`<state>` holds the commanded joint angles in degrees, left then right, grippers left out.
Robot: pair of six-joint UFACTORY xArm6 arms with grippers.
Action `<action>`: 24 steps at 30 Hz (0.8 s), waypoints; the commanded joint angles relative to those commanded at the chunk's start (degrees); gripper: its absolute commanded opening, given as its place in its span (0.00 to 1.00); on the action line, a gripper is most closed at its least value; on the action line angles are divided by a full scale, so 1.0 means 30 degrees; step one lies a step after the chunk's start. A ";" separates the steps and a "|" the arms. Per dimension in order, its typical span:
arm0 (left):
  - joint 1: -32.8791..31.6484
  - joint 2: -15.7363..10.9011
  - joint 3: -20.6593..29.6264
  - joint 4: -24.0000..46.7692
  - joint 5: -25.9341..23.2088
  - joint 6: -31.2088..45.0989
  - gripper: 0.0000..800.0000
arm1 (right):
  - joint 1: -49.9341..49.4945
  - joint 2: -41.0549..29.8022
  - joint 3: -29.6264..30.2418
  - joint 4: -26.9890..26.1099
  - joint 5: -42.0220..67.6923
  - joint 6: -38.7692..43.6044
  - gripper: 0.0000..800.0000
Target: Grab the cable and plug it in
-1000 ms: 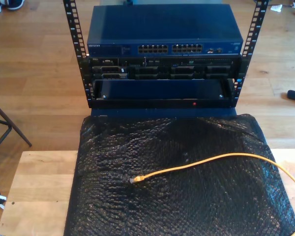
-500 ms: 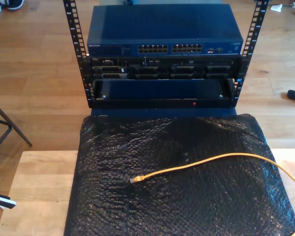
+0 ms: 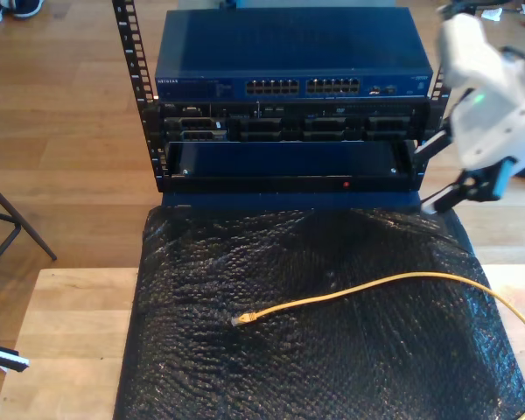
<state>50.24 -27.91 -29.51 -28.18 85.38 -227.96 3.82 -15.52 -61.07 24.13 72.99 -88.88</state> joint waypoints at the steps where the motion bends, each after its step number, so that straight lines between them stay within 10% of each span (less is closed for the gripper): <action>1: 0.0000 0.0000 0.0029 0.0000 0.0000 0.0000 1.00 | 0.0557 0.0029 0.0088 -0.0586 -0.0264 0.0381 1.00; 24: 0.0029 0.0000 0.0029 0.0000 0.0029 0.0000 1.00 | 1.0315 0.3194 0.2491 -1.3714 -0.5011 1.2103 0.99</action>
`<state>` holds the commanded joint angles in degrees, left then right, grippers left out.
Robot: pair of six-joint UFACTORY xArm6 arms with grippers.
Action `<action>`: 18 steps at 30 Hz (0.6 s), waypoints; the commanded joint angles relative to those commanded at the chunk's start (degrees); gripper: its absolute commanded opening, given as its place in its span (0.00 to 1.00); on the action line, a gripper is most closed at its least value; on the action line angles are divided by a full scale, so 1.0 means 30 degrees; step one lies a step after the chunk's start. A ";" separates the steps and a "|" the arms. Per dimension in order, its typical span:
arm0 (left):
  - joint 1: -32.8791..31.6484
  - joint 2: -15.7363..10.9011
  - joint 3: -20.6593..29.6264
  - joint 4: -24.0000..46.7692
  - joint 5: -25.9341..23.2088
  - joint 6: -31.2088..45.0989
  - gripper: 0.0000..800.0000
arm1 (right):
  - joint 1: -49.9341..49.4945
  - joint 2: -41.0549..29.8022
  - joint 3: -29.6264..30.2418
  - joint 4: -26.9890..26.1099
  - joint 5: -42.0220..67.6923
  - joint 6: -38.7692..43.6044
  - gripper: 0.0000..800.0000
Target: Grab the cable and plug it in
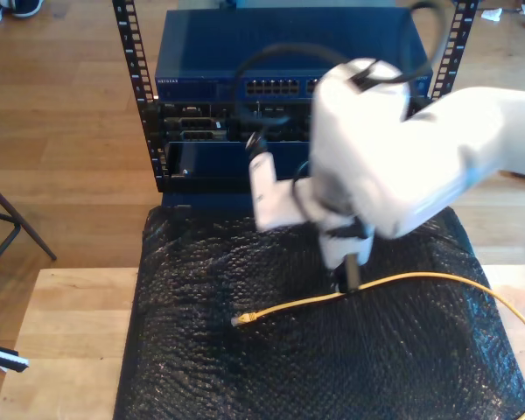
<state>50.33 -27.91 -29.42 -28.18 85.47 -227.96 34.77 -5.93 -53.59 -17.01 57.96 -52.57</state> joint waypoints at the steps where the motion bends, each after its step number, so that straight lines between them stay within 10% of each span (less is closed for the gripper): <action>1: 0.0000 0.0000 0.0000 0.0000 0.0000 0.0000 1.00 | 0.0293 0.0205 0.0000 -0.0293 -0.0117 0.0352 0.99; 18: -0.0029 0.0000 0.0000 -0.0029 0.0029 0.0000 1.00 | 0.1846 0.2755 -0.0088 -0.0527 -0.3077 0.1817 0.92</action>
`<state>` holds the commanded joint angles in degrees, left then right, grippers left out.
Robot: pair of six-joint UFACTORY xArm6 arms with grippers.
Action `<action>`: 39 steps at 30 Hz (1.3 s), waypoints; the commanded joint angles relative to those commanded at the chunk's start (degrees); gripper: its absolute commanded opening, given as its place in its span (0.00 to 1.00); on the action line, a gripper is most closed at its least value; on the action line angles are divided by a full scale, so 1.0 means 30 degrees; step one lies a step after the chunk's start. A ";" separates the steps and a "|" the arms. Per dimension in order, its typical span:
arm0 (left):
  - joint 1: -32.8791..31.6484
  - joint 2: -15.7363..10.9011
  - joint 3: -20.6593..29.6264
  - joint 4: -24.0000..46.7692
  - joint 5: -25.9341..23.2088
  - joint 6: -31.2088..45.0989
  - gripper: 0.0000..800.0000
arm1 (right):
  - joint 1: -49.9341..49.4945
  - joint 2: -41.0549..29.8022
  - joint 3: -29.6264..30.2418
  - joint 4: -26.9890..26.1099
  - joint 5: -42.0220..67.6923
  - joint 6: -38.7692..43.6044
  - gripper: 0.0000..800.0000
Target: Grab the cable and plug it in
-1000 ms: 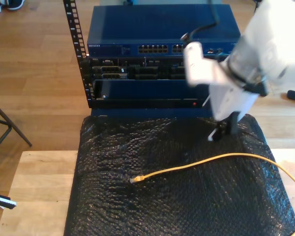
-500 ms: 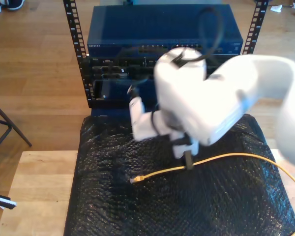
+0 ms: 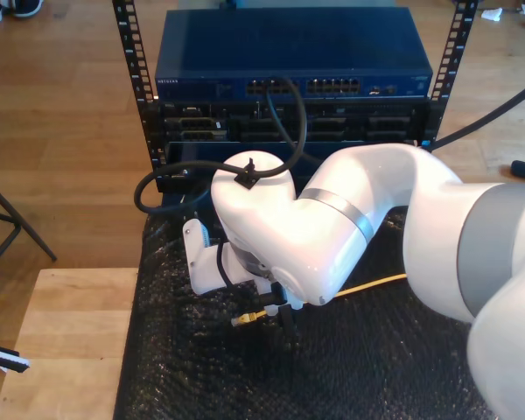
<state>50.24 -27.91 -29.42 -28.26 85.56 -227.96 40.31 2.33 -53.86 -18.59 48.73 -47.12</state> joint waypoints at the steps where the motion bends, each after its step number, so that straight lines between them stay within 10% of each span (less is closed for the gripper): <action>1: 0.0029 0.0000 0.0000 0.0029 0.0029 0.0000 1.00 | 0.0000 0.0117 0.0000 0.0000 -0.0205 0.0000 0.91; 39: 0.0000 0.0322 0.0000 0.0029 0.0088 0.0000 1.00 | 0.0674 0.2520 0.0293 -0.1114 -0.3575 -0.0029 0.42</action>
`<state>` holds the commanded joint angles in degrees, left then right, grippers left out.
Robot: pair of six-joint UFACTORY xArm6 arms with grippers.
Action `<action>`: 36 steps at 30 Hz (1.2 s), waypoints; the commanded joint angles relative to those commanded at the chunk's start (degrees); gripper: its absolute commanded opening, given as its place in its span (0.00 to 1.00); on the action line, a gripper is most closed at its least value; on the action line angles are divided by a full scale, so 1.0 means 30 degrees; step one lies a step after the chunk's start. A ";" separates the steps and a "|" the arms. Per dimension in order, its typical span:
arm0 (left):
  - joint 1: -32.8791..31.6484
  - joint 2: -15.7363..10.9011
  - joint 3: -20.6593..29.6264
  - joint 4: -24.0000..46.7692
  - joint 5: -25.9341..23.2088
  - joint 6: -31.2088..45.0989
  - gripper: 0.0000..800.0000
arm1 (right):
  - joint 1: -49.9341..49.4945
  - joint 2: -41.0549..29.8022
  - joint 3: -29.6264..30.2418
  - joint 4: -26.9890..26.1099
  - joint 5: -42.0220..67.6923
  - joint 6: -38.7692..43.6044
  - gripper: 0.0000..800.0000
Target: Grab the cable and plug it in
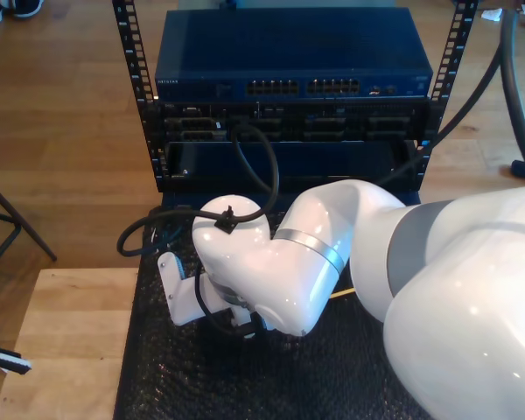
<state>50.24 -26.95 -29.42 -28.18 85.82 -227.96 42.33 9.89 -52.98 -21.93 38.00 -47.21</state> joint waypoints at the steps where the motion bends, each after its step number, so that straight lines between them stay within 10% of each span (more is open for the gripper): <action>1: 0.0000 -0.0029 0.0000 0.0000 -0.0029 0.0000 1.00 | 0.0000 0.0000 0.0029 -0.0088 -0.0147 0.0000 0.40; 19: 0.0000 0.0000 0.0000 0.0000 -0.0029 0.0000 1.00 | -0.0176 -0.0234 0.0381 -0.0352 -0.0469 0.0029 0.36; 36: 0.0000 0.0029 0.0000 0.0000 0.0088 0.0000 1.00 | -0.0234 -0.0733 0.0440 -0.0352 -0.0469 0.0147 0.00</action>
<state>50.24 -26.86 -29.42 -28.18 86.09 -227.96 41.63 7.69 -51.66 -22.99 36.59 -46.77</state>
